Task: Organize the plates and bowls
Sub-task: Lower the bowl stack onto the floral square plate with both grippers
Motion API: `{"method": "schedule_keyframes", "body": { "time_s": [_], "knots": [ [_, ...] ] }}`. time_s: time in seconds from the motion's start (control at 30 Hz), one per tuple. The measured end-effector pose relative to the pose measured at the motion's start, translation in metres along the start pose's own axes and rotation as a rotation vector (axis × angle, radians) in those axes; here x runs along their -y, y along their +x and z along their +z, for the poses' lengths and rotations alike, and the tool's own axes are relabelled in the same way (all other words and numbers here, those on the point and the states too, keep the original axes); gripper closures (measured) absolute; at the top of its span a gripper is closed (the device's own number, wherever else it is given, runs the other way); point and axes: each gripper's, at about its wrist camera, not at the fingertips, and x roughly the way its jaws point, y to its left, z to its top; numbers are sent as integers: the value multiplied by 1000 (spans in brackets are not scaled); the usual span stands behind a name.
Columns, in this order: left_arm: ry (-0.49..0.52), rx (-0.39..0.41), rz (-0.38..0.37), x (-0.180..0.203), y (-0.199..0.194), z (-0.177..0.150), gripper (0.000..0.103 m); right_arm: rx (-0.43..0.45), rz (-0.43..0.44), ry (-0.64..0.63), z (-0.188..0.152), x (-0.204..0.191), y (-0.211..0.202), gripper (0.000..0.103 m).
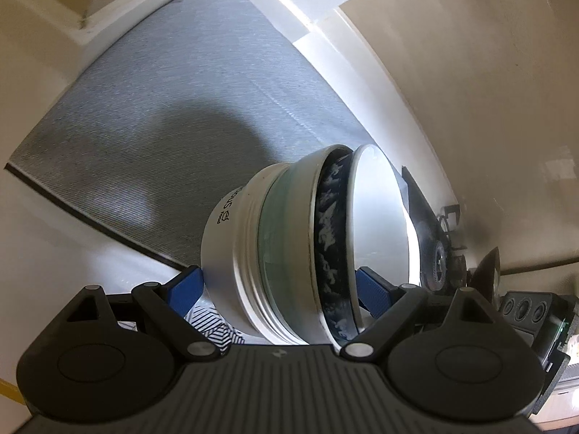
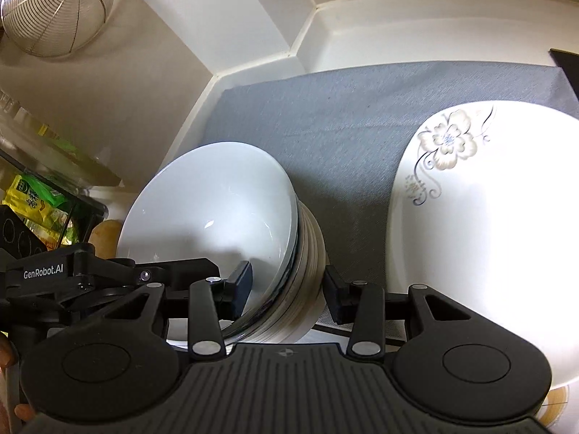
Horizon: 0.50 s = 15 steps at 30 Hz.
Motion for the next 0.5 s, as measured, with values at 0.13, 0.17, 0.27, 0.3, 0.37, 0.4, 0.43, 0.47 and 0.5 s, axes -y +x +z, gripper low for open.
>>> {"method": "schedule_keyframes", "body": {
  "time_s": [0.13, 0.17, 0.27, 0.3, 0.37, 0.4, 0.43, 0.47, 0.5],
  "knots": [
    [15, -1, -8, 4, -3, 3, 10, 16, -8, 4, 3, 4, -7, 58],
    [20, -1, -10, 6, -4, 4, 10, 21, -11, 5, 3, 5, -9, 58],
    [35, -5, -17, 6, -6, 7, 10, 34, -18, 8, 6, 9, -14, 59],
    [40, -7, -17, 6, -6, 8, 10, 38, -20, 10, 7, 10, -16, 58],
    [52, -13, -20, 7, -7, 11, 10, 45, -26, 19, 8, 14, -20, 58],
    [59, -14, -21, 7, -8, 12, 10, 49, -28, 23, 8, 15, -22, 59],
    [64, -17, -23, 8, -8, 14, 10, 54, -31, 26, 9, 18, -24, 59],
    [69, -19, -25, 9, -9, 15, 10, 58, -33, 28, 10, 20, -26, 58],
    [76, -20, -26, 10, -9, 16, 10, 64, -36, 32, 11, 22, -28, 58]
  ]
}}
